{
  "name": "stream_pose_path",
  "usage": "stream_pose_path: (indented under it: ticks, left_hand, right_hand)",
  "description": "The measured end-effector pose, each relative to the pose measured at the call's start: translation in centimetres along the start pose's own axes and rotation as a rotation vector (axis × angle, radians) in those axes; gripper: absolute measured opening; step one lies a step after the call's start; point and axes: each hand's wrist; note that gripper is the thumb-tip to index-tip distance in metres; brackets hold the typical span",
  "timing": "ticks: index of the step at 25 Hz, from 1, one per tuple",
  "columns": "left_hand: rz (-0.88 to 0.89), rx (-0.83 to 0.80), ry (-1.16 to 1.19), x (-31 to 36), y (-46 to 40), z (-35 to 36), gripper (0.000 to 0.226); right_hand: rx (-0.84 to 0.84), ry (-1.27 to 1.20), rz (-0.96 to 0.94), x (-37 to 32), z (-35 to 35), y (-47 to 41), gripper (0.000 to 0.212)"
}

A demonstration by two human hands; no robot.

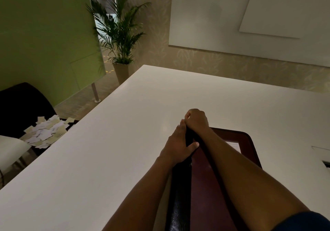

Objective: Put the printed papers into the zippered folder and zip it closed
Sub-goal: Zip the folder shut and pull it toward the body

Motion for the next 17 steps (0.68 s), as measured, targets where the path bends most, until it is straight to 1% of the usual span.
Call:
stream_pose_path:
  ticks: [2, 3, 5, 7, 9, 11, 13, 17]
  left_hand:
    - [0.034, -0.009, -0.038, 0.3, -0.1, -0.2, 0.085]
    - [0.038, -0.026, -0.056, 0.4, -0.1, -0.3, 0.081]
    - [0.027, -0.059, -0.125, 0.6, -0.2, -0.4, 0.079]
    - [0.006, -0.085, -0.181, 0.9, -0.1, -0.3, 0.078]
    - [-0.026, -0.102, -0.25, 1.5, 0.2, -0.3, 0.076]
    - [-0.027, -0.085, -0.34, 2.3, 0.9, -0.1, 0.072]
    - [-0.006, -0.098, -0.417, 3.2, 2.1, 0.0, 0.071]
    - [0.022, -0.139, -0.486, 4.2, 5.4, 0.2, 0.073]
  right_hand:
    - [0.023, -0.057, -0.064, 1.3, -1.3, 1.7, 0.014]
    - [0.031, -0.038, -0.107, 2.2, -2.1, 2.6, 0.014]
    - [0.054, 0.088, -0.209, 4.6, -3.7, 4.4, 0.021]
    - [0.071, 0.207, -0.258, 7.1, -5.3, 6.5, 0.033]
    - [0.048, 0.257, -0.24, 9.3, -6.5, 8.3, 0.044]
    - [-0.028, 0.299, -0.166, 10.8, -7.1, 9.9, 0.054]
    - [-0.062, 0.314, -0.11, 11.6, -7.5, 11.4, 0.058]
    - [-0.029, 0.292, -0.12, 11.9, -8.1, 14.9, 0.06]
Point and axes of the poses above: each hand's wrist, its own y-axis away from the middle knuckle, its own z-axis out of the palm, x = y × z, and after that the axes turned 10 degrees about x, right-handed
